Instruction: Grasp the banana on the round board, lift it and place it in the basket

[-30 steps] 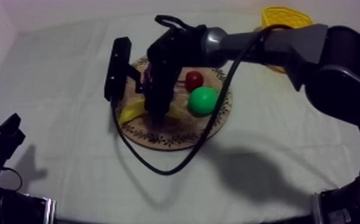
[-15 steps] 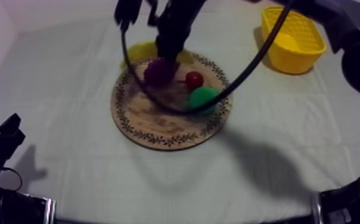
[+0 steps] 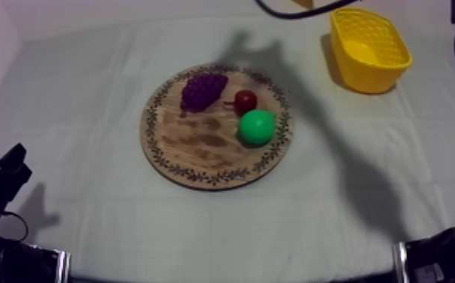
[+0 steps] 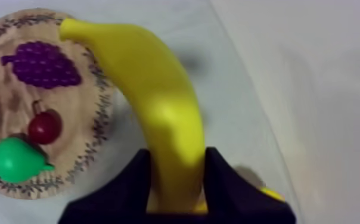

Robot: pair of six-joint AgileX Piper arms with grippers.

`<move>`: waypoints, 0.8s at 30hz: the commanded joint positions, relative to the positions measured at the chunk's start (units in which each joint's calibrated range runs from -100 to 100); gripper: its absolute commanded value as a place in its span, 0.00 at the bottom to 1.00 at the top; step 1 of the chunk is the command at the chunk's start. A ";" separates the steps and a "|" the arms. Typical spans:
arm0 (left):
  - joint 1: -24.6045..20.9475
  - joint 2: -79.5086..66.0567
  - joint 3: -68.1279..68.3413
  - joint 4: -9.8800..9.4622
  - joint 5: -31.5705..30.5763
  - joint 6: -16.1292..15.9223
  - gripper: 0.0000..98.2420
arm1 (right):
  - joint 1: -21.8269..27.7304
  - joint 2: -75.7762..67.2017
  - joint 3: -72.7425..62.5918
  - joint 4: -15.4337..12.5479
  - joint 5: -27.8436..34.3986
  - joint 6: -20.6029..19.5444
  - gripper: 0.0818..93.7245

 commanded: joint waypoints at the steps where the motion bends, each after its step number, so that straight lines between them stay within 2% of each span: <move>1: 0.00 -0.03 0.03 0.03 0.00 0.00 0.00 | 3.52 -0.08 -0.23 0.16 -0.11 -0.29 0.25; 11: 0.00 -0.03 0.03 0.03 0.00 0.00 0.00 | 10.86 1.01 -1.88 0.32 -0.38 -2.96 0.25; 24: 0.00 -0.03 0.03 0.03 0.00 0.00 0.00 | 13.73 2.32 4.59 0.16 -2.79 -7.23 0.25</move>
